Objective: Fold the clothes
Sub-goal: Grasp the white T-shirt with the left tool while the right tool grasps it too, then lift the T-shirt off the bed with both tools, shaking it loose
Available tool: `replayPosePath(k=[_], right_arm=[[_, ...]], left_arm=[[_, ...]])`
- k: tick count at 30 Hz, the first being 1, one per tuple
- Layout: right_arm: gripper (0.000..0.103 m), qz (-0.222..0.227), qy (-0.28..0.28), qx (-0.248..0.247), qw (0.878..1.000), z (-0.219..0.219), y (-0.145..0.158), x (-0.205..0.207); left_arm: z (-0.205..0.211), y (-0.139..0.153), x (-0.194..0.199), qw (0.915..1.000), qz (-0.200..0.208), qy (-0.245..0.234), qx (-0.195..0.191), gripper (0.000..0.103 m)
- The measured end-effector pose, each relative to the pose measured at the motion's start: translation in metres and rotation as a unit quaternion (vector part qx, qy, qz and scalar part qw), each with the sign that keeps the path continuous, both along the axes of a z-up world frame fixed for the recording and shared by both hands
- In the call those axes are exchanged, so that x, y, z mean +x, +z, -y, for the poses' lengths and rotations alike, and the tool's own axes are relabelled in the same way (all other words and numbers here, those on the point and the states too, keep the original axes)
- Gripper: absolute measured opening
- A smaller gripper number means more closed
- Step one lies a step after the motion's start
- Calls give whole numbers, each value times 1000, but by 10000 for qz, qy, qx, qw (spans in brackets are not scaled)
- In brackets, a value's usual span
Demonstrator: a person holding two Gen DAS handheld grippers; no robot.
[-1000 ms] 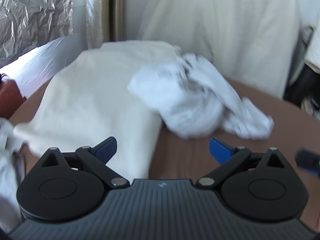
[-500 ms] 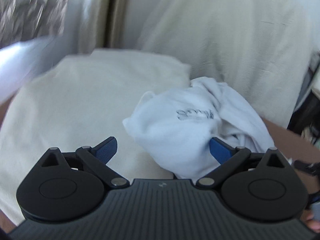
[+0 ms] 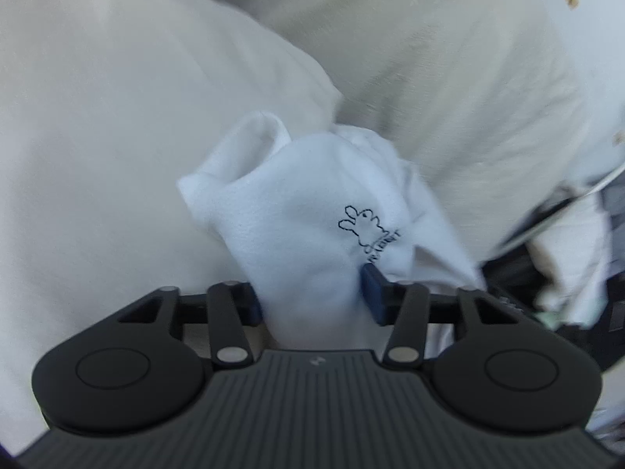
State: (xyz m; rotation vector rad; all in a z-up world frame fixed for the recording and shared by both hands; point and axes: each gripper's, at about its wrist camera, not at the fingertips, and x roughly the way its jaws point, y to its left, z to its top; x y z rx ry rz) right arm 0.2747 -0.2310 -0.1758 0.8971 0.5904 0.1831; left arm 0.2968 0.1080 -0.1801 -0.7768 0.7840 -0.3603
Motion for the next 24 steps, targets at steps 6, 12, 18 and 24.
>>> replayPosePath(k=[6, 12, 18, 24], right_arm=[[36, -231, 1086, 331, 9933, -30, 13, 1], [34, -280, 1239, 791, 9887, -16, 37, -28], [33, -70, 1366, 664, 9884, 23, 72, -102], [33, 96, 1388, 268, 9899, 51, 112, -183]], left_arm=[[-2, -21, 9, 9925, -472, -555, -986, 39], [33, 6, -3, 9815, -88, -1565, -1099, 39], [84, 44, -57, 9640, 397, -2452, -950, 40], [122, 85, -136, 9429, 789, -3097, -934, 53]])
